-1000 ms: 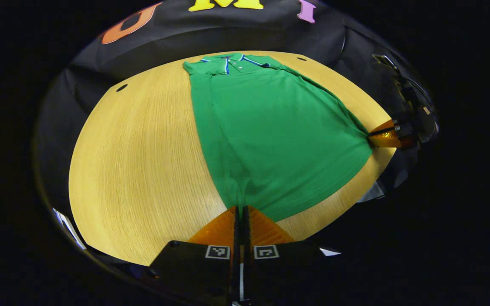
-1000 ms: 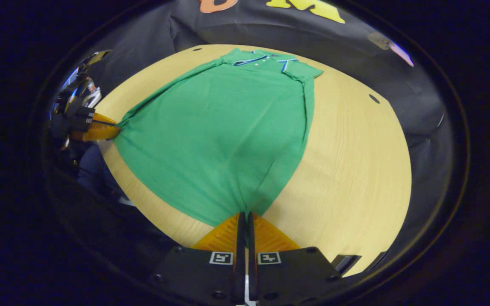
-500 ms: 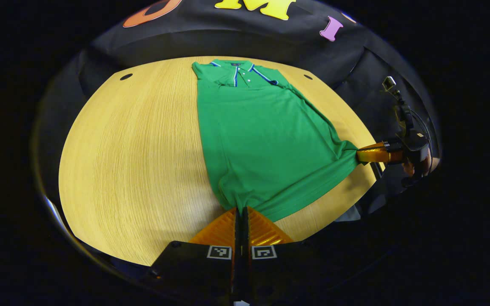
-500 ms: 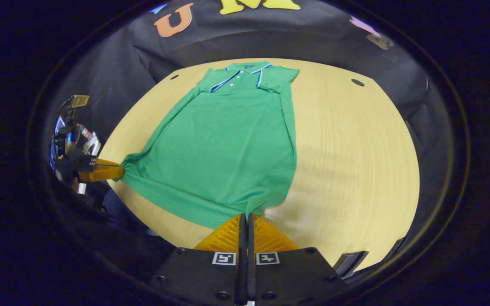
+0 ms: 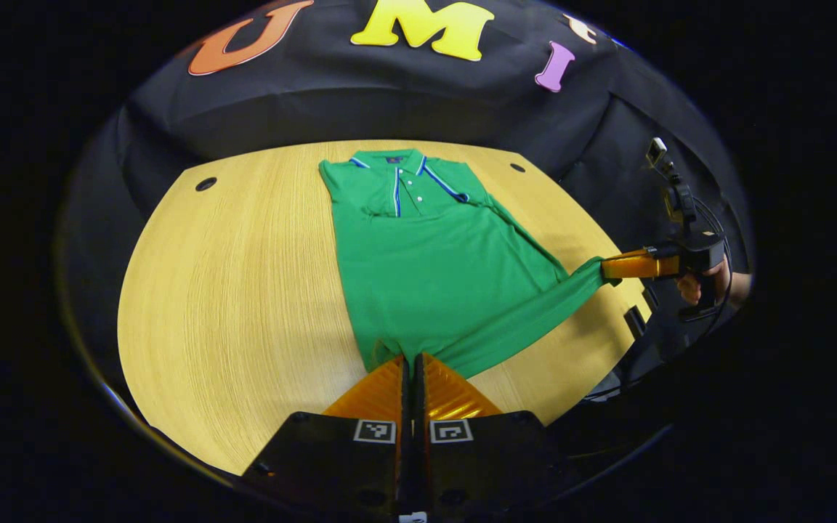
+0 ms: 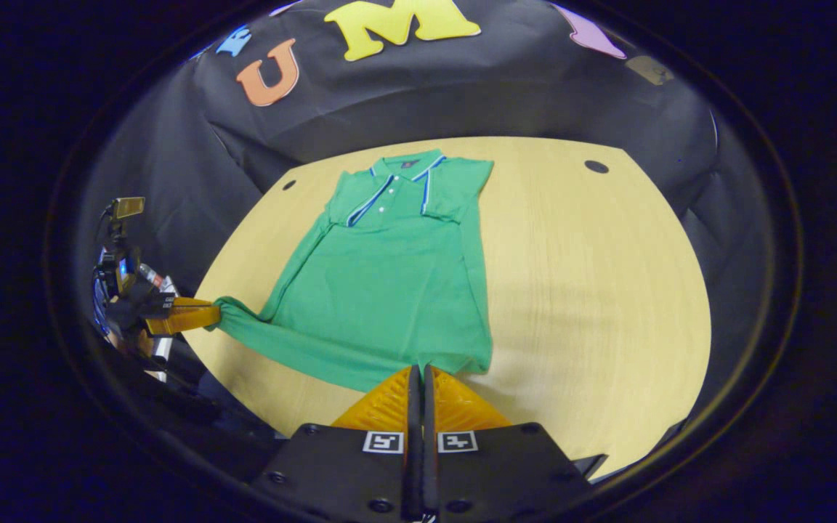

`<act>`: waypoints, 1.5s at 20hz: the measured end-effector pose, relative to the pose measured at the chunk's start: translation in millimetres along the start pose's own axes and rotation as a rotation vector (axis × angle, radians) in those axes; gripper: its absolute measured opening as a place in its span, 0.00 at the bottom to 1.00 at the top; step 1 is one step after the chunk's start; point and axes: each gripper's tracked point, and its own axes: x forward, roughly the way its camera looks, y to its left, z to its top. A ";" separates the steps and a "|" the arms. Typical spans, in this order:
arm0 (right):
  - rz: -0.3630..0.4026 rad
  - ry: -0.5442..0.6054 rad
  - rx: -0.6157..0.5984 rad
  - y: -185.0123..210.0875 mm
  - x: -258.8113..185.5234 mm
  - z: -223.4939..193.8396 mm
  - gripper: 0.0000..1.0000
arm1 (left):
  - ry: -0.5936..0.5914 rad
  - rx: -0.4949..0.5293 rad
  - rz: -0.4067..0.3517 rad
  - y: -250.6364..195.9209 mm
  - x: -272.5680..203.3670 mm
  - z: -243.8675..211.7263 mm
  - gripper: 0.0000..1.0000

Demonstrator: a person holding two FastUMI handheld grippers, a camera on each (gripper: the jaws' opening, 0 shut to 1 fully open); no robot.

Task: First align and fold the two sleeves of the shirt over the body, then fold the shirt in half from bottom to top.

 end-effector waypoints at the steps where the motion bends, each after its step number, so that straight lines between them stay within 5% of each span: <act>1: 0.001 -0.020 0.004 0.5 -0.7 12.9 0.02 | -0.024 0.001 -0.001 3.1 -0.4 14.5 0.04; 21: -0.078 -0.281 -0.030 -21.8 54.2 266.5 0.00 | -0.312 -0.017 0.051 88.4 65.5 261.4 0.03; 30: -0.123 -0.410 -0.045 -33.6 135.0 328.7 0.02 | -0.389 -0.032 0.123 128.6 148.7 303.0 0.03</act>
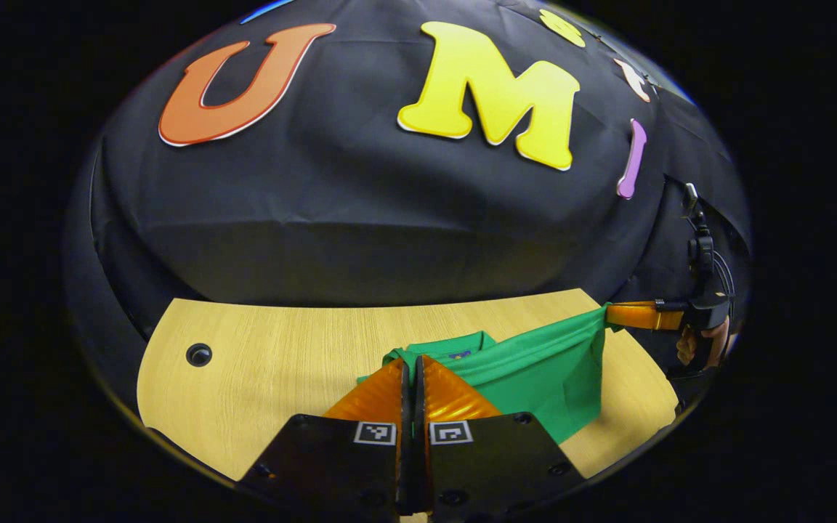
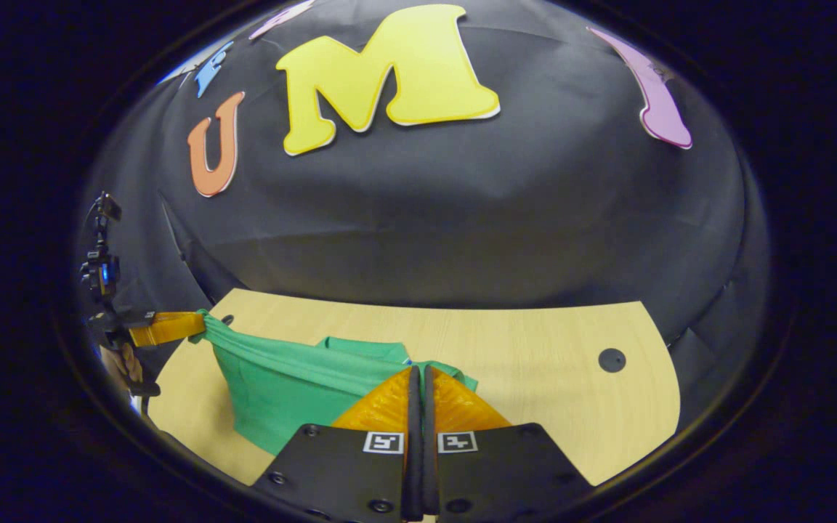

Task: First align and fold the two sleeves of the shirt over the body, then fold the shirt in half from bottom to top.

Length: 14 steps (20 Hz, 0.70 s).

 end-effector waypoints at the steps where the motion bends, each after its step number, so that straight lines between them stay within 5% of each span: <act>1: -0.012 0.011 0.001 -3.3 15.3 -4.6 0.02 | 0.001 -0.008 0.011 5.4 12.5 -5.1 0.03; 8: -0.077 0.053 -0.033 -7.1 73.3 -34.2 0.02 | 0.059 0.016 0.103 26.3 67.1 -39.0 0.05; 10: -0.093 0.044 -0.037 -6.5 75.3 -34.4 0.13 | 0.038 0.019 0.130 29.1 69.4 -35.7 0.11; 11: -0.097 0.042 -0.032 -5.2 73.5 -32.7 0.18 | 0.029 0.014 0.131 27.1 68.7 -33.8 0.24; 12: -0.107 0.034 -0.032 -5.1 70.7 -32.6 0.33 | 0.022 0.009 0.141 26.8 65.0 -31.3 0.34; 14: -0.133 -0.012 -0.061 -5.4 59.5 -25.0 0.63 | 0.019 -0.009 0.168 25.6 51.4 -26.8 0.78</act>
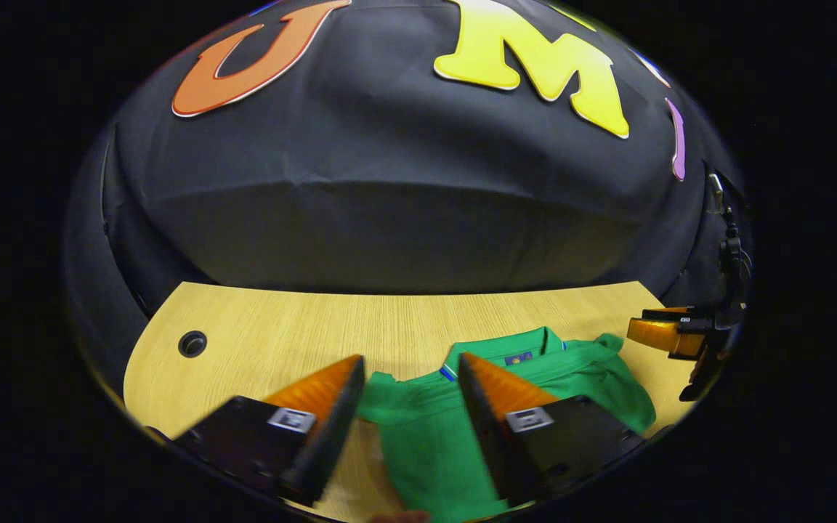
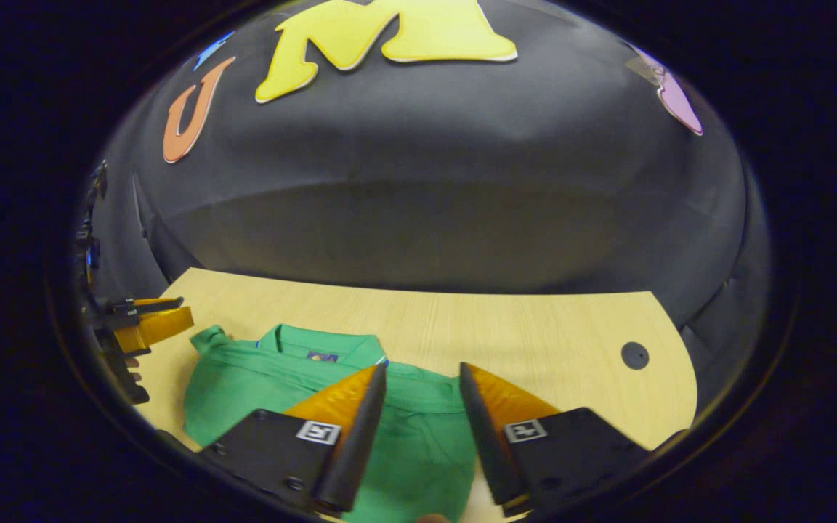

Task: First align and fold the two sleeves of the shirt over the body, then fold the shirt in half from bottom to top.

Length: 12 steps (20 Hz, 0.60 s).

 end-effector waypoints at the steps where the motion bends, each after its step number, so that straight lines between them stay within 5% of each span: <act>1: -0.013 -0.017 -0.016 -1.3 -8.8 3.4 0.78 | -0.005 -0.017 0.010 -0.3 -7.3 2.7 1.00; 2: -0.018 -0.036 -0.025 -0.2 -22.3 9.3 0.94 | -0.013 -0.039 0.018 0.1 -17.8 6.9 1.00; 3: -0.020 -0.054 -0.029 1.5 -37.4 16.9 0.98 | -0.027 -0.062 0.021 -1.1 -31.5 14.2 1.00; 12: -0.081 -0.391 -0.051 32.4 -221.1 109.0 0.98 | -0.323 -0.006 0.070 -27.6 -204.2 125.2 0.98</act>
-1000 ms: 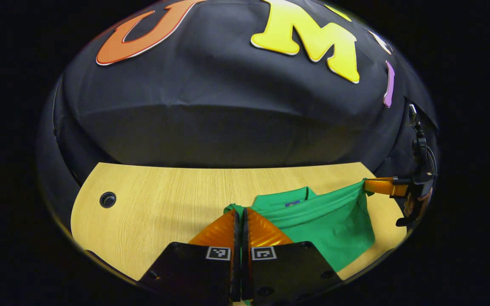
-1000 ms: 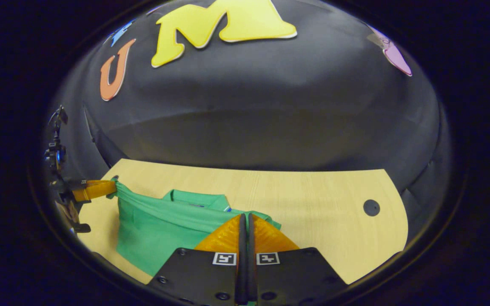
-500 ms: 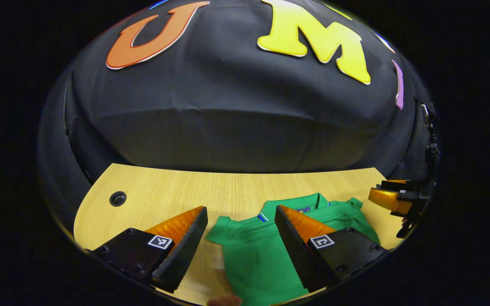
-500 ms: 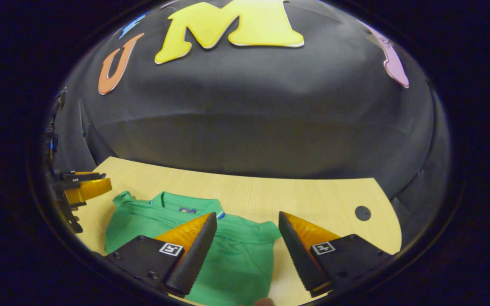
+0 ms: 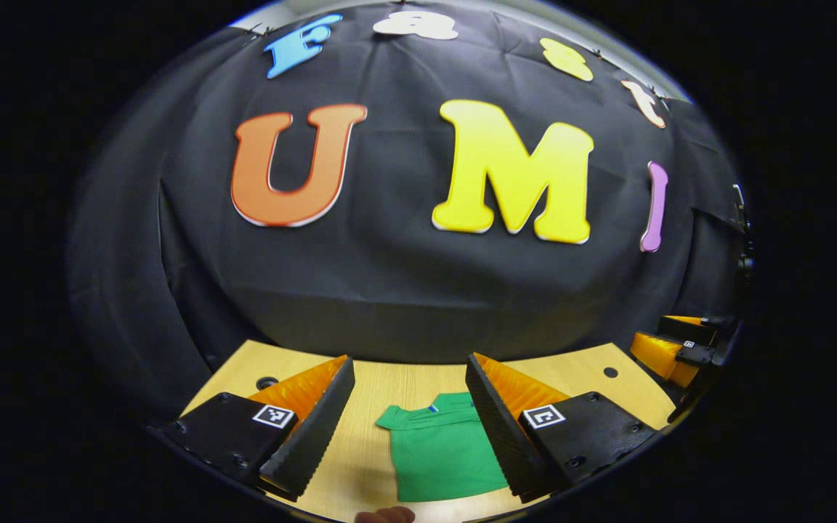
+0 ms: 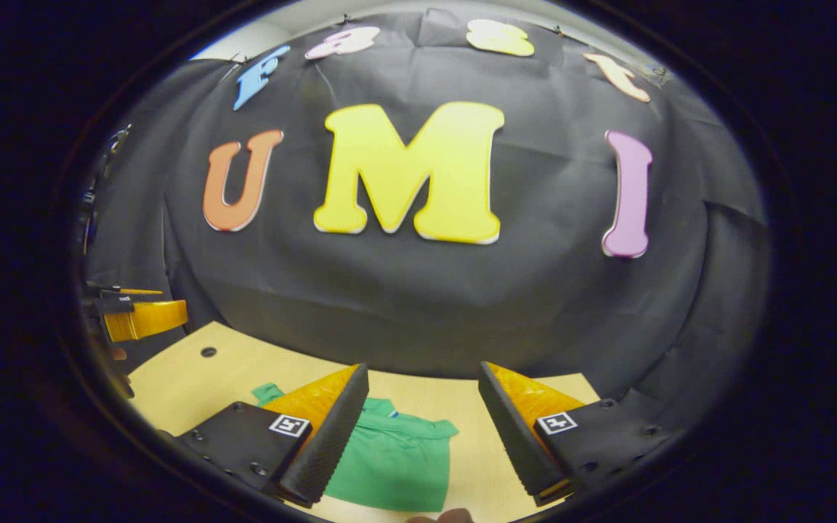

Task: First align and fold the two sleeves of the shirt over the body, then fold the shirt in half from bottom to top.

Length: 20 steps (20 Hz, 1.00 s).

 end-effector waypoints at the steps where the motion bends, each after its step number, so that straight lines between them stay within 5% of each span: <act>1: -0.008 -0.042 0.003 1.7 -20.6 13.4 0.96 | -0.020 -0.012 0.006 -4.2 -18.0 10.5 0.98; 5: -0.028 -0.130 0.018 12.8 -106.4 39.6 0.98 | -0.088 -0.016 0.039 -15.4 -98.1 33.8 0.98; 11: -0.020 -0.114 0.035 28.0 -190.6 19.2 0.93 | -0.214 0.034 0.074 -30.6 -192.8 43.9 0.98; 20: -0.058 -0.144 0.030 25.5 -226.2 22.3 0.93 | -0.206 0.050 0.022 -50.6 -220.9 25.7 0.98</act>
